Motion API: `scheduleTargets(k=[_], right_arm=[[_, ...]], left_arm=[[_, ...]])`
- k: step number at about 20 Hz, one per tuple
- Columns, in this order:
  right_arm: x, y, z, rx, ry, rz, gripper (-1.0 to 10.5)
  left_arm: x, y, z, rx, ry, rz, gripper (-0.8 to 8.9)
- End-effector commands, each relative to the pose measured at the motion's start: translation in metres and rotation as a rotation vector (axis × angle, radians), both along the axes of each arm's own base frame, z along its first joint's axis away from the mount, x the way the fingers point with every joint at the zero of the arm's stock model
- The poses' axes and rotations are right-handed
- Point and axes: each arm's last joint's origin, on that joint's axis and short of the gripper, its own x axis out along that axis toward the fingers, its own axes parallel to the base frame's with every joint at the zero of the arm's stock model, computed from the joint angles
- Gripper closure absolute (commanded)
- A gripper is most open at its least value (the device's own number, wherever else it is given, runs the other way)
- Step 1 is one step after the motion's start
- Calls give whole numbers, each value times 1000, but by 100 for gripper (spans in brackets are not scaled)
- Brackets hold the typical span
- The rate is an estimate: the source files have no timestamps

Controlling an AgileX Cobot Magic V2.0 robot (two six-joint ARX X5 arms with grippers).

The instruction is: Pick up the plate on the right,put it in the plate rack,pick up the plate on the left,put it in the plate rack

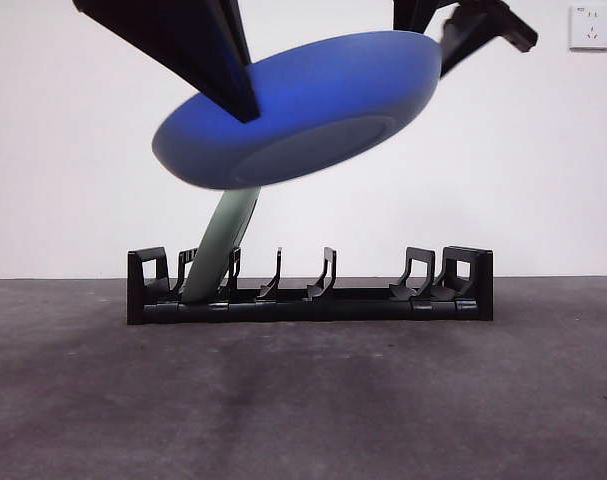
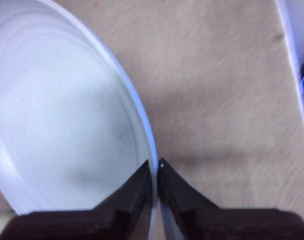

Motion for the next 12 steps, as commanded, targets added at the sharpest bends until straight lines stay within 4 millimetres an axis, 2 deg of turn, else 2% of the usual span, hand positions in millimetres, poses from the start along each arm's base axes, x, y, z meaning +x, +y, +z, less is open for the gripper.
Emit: scheduleTargets(k=[1,3,5,7,9,12], right_arm=[[-10,-11,22,14,-66,-2,655],[-19,-22,46,34,-161,-33,655],[-37,-36,76,44,-303,-76,657],[-67,-50,108,57,-464,-129,659],[-100,-63,131,95,-579,-144,662],[-141,-79,150,144,-678,-152,662]], left_arm=[[2,-4,1,-72,14,20,821],[4,-6,4,-142,43,33,821],[13,-6,9,-262,85,83,821],[26,-6,19,-459,140,148,821],[41,-5,31,-672,174,207,821],[65,-3,43,-908,185,273,821]])
